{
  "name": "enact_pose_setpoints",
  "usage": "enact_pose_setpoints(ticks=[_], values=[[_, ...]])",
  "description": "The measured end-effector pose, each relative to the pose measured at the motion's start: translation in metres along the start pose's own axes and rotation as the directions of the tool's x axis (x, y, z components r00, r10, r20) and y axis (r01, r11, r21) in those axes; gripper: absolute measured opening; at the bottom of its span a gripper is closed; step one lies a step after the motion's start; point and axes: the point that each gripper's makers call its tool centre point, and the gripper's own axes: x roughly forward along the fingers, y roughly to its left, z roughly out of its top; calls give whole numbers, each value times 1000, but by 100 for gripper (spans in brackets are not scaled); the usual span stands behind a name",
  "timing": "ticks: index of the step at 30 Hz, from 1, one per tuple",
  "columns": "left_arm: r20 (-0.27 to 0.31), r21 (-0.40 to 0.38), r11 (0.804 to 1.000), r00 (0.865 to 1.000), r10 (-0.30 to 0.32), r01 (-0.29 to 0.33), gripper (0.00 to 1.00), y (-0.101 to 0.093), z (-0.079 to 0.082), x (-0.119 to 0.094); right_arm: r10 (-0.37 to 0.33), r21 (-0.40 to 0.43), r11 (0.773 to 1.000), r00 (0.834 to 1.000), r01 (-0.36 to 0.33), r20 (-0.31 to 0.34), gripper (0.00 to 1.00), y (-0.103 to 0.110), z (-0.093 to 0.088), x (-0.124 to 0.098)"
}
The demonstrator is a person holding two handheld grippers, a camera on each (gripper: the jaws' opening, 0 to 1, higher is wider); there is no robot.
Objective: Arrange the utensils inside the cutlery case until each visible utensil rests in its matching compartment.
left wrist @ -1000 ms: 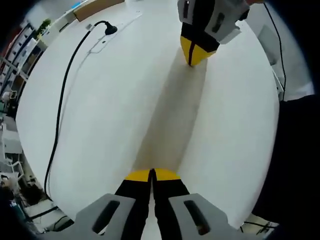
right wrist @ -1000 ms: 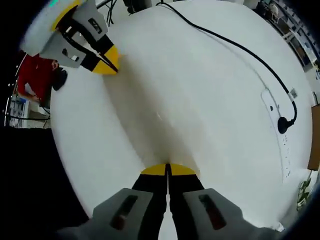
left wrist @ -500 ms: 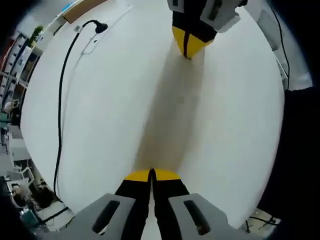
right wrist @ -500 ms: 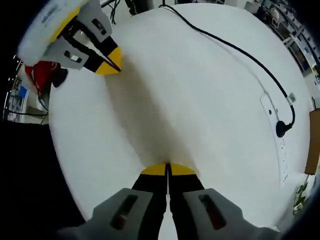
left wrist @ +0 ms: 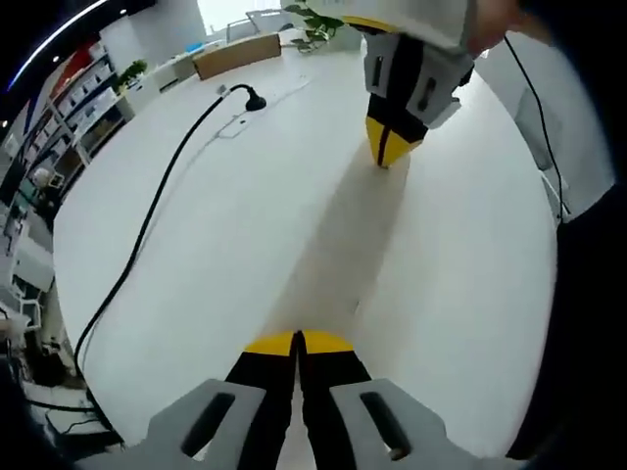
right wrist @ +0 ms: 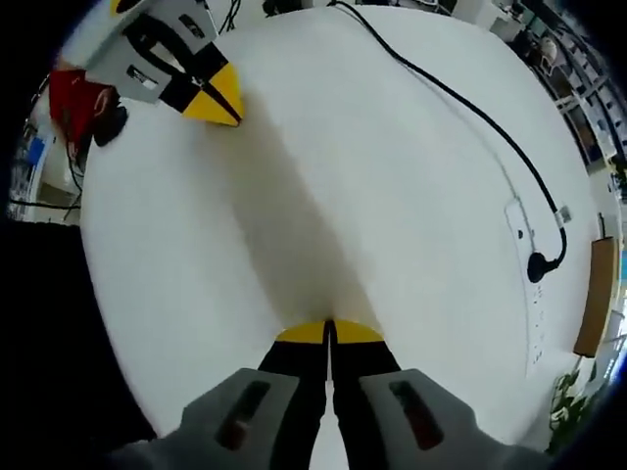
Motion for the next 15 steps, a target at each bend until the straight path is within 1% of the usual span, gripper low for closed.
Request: enact_pose_setpoints(ticks=[1, 2, 4, 6, 7, 8, 9, 10, 11, 12, 13, 15], values=[[-3, 7, 1000, 1000, 6, -5, 0, 0, 0, 0, -10, -69, 998, 1000, 11, 17, 0, -2, 2, 0], [-4, 22, 1000, 1000, 18, -18, 0, 0, 0, 0, 4, -61, 998, 1000, -3, 22, 0, 1, 0, 0], [6, 55, 998, 999, 40, -40, 0, 0, 0, 0, 4, -19, 1000, 1000, -3, 23, 0, 1, -1, -1], [14, 52, 997, 998, 61, -62, 0, -1, 1, -1, -9, -24, 1000, 999, 9, 31, 0, 1, -1, -1], [18, 52, 996, 998, 68, -69, 0, -1, 1, -2, -24, -42, 999, 999, 25, 34, 0, 1, -1, -1], [10, 85, 994, 997, 71, -72, 0, -1, 0, -3, -44, -72, 996, 998, 46, 36, 0, 0, -1, -2], [-15, 157, 986, 998, 54, -51, 1, -3, -4, -6, -73, -145, 986, 996, 78, 41, 0, 1, 0, -2], [-37, 220, 973, 996, 80, -70, 1, 0, -10, -9, -79, -151, 985, 996, 84, 43, 0, 1, 0, -2], [-57, 244, 966, 994, 96, -80, 0, 0, -14, -11, -86, -165, 982, 995, 93, 48, 0, 2, 0, -2], [-62, 269, 959, 993, 105, -85, 0, 0, -16, -12, -84, -156, 984, 995, 91, 52, 0, 3, -1, -2], [-45, 295, 952, 994, 98, -81, 1, -3, -15, -13, -83, -120, 989, 995, 90, 61, 0, 0, -1, -2], [-23, 285, 955, 996, 90, -80, 1, -8, -16, -14, -79, -93, 992, 994, 86, 73, 0, -1, -1, -2]])
